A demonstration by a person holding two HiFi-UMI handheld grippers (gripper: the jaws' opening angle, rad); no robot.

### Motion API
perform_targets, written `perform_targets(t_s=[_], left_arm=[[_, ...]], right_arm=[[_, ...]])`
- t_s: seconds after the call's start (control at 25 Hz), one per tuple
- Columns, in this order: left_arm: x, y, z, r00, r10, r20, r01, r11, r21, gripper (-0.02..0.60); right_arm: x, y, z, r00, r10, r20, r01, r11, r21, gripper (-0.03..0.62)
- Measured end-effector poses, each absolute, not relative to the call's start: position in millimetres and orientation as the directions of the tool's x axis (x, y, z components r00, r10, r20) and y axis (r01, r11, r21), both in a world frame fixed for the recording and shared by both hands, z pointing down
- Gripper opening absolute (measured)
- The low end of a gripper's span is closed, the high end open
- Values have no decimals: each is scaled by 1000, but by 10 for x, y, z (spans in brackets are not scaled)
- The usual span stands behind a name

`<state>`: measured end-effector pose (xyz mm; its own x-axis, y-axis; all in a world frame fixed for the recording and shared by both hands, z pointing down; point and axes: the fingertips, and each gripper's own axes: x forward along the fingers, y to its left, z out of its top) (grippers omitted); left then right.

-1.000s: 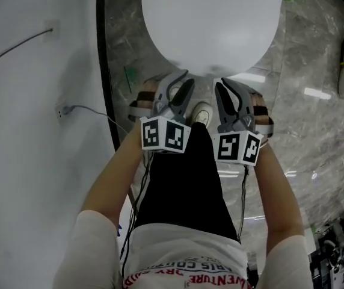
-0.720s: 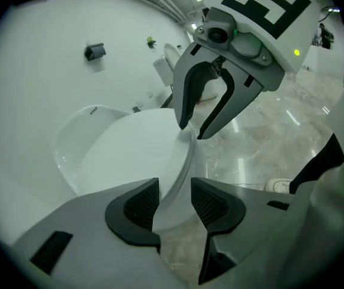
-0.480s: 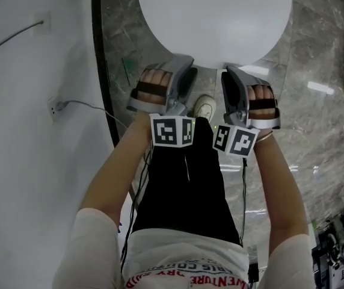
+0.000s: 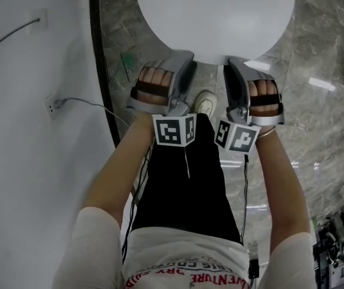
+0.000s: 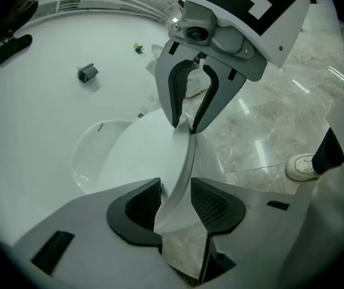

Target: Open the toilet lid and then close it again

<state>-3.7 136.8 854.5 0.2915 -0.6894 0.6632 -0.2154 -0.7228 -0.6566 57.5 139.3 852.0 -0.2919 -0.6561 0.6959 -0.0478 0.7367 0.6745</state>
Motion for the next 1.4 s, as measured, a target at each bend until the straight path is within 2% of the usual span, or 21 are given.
perform_targets(t_s=[0.16,0.48,0.8,0.92,1.4], left_arm=[[-51,1313,8505,271,-706,654,-271,-708,-652,160],[-38,1293,8441,285,-721,632,-233,-691,-684,161],[6,1201,8055,294,-730,616,-272,-682,-679,160],[2,1185,7889,284,-733,618,-294,-680,-671,133],[6,1006,6944,309,-760,572,-304,-649,-697,92]], right_arm=[[595,1377,8483,-285,-652,703,-64,745,664,83],[617,1355,8329,-284,-668,688,-82,732,676,83],[663,1312,7949,-282,-678,678,-118,726,677,86],[657,1314,7792,-270,-683,679,-125,724,678,86],[625,1132,6882,-301,-716,630,-145,687,712,84]])
